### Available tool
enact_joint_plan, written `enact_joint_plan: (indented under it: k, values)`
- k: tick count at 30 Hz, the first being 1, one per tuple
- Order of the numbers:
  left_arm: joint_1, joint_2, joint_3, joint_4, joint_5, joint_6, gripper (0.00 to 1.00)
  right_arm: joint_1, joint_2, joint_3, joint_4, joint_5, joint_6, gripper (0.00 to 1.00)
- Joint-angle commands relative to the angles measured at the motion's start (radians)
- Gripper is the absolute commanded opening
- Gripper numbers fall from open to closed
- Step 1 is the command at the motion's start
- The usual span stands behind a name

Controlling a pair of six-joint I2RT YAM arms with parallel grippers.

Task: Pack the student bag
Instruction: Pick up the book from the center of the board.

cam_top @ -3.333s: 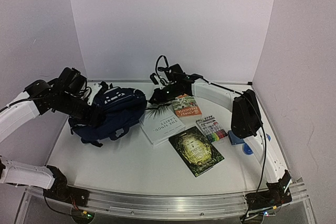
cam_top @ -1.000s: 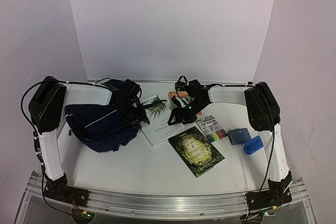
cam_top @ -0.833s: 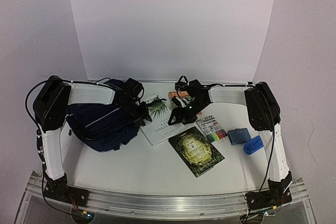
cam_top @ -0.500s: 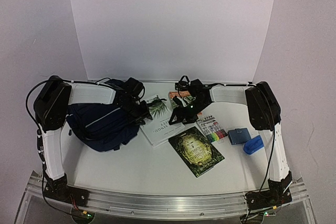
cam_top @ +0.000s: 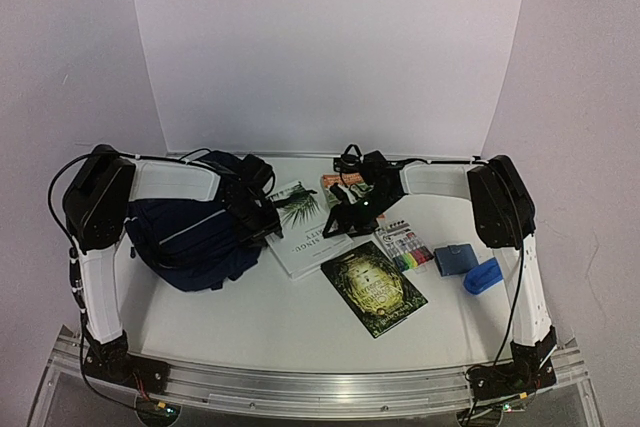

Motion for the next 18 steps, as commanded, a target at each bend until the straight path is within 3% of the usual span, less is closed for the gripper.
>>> enact_joint_plan:
  k: [1,3,12,15,18]
  values:
    - [0.012,0.061,0.048,0.028,-0.02,0.032,0.41,-0.005,-0.059,0.003,-0.008,-0.037,0.002,0.69]
    - [0.012,0.066,0.056,0.058,-0.006,0.044,0.37,-0.005,-0.062,-0.001,-0.009,-0.061,0.002,0.69]
    - [0.012,-0.019,0.04,0.161,0.028,0.101,0.01,-0.007,-0.103,0.005,-0.015,-0.142,-0.015,0.69]
    - [0.013,-0.059,0.041,0.147,0.016,0.122,0.0,-0.026,-0.124,0.021,-0.018,-0.157,0.0,0.74]
    - [0.014,-0.106,0.031,0.156,0.03,0.151,0.0,-0.056,-0.154,0.024,-0.023,-0.165,0.015,0.86]
